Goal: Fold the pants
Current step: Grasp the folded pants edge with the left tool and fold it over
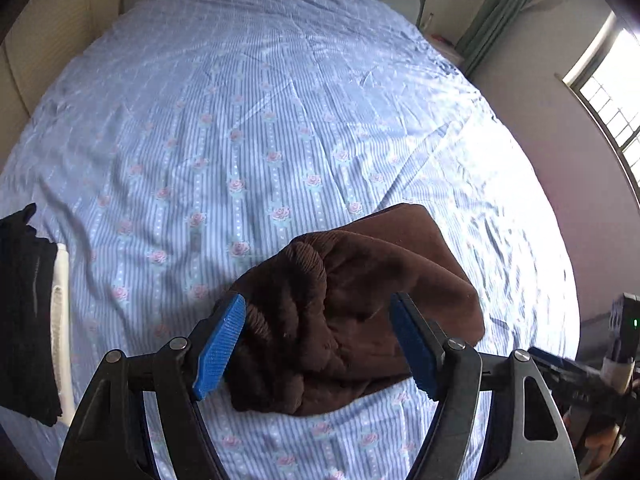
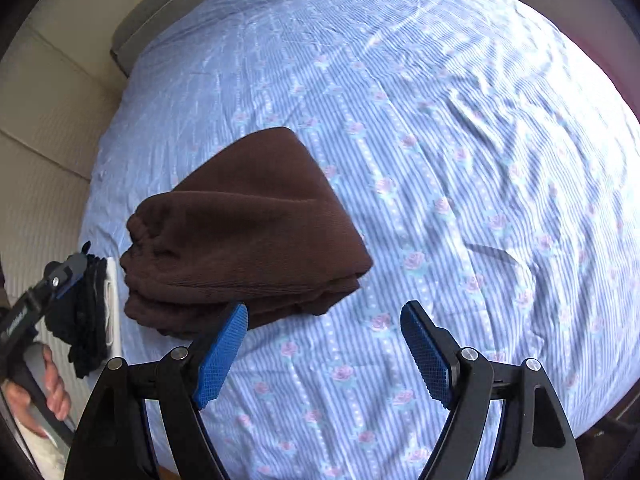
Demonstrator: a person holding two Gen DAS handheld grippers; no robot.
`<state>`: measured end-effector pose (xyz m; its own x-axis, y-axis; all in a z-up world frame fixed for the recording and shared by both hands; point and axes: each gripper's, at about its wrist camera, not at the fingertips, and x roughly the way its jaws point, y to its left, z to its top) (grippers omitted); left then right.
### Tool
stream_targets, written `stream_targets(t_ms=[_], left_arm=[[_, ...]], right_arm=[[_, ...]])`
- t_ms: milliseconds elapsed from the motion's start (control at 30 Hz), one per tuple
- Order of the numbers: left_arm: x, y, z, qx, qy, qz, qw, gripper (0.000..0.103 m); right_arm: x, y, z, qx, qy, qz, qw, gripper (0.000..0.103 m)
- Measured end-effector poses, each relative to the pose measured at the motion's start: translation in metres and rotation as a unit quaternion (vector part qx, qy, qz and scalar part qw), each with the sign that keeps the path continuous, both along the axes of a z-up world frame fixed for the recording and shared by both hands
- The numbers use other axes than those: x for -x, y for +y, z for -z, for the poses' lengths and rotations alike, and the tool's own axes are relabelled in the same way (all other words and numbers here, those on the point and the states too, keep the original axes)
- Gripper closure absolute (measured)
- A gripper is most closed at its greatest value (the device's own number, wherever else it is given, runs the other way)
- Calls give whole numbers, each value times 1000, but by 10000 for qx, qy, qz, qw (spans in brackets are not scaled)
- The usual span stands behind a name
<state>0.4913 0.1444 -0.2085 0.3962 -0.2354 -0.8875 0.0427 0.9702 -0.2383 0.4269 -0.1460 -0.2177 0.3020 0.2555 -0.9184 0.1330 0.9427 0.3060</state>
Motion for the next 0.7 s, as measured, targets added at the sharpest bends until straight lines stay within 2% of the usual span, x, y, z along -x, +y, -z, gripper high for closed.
stream_targets(t_ms=[133,233,300,367,433,533,567,633,700], left_arm=[[-33,-19,32,-323,520,-105,9981,30],[-39,-29,56,-627,848,-159,9943,30],[-39,-32,68,-717,1038,-209,9918,37],[-34,-31,71,-777,1035,-304,9911,60],[-30,-26,60,-587,930,-393,9932,68],[-13,-5,25,181,651,-616,9958,73],[-6,1,13,325,540,-685,9957,74],[7,10,-3,410,431,-755,9954,73],[18,21,-2,427,515,-883,9938,72]], right_arm=[[5,-11,18,-38,187,75,9998,23],[5,-12,26,-124,239,12,9996,23],[2,-11,29,-141,242,-37,9996,23],[-2,-7,33,-132,221,-98,9996,23],[-7,-7,36,-94,184,-165,9996,23],[-13,-9,39,-42,152,-274,9995,23],[-16,-8,41,-20,147,-306,9994,23],[-18,-9,43,-12,149,-349,9993,23],[-19,-9,45,-51,133,-390,9991,23]])
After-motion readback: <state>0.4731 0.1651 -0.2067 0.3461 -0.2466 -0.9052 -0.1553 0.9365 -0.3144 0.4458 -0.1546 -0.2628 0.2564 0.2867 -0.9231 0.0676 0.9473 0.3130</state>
